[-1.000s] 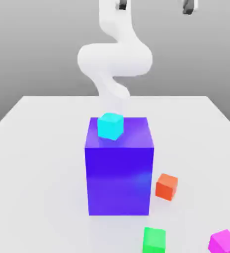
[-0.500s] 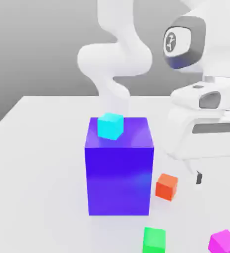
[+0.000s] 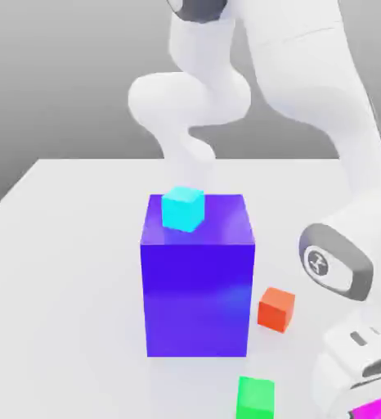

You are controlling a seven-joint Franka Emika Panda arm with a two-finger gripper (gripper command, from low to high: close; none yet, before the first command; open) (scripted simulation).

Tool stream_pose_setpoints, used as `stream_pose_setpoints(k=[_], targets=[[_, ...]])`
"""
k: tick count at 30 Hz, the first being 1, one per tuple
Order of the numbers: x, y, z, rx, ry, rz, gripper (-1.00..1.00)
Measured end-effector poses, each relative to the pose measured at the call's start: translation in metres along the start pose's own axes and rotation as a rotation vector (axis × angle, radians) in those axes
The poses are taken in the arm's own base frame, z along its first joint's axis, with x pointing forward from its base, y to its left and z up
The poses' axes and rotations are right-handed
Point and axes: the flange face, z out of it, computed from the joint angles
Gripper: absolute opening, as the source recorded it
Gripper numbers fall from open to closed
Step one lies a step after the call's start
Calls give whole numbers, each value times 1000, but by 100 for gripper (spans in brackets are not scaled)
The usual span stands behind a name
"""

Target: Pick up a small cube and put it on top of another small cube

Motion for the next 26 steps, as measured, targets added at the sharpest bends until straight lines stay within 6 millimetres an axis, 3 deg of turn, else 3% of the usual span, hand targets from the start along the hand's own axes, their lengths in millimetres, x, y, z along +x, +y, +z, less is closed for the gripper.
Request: stream_pose_setpoints(k=[4,8,18,22,23,26], targets=[[0,0,-1,1,0,0,-100],[1,1,-52,-1,0,1,-100],[58,136,-107,-7,0,120,-100],[62,148,-67,-1,-1,133,-100],[62,149,-55,-1,0,134,100],[62,149,-55,-1,0,134,100]])
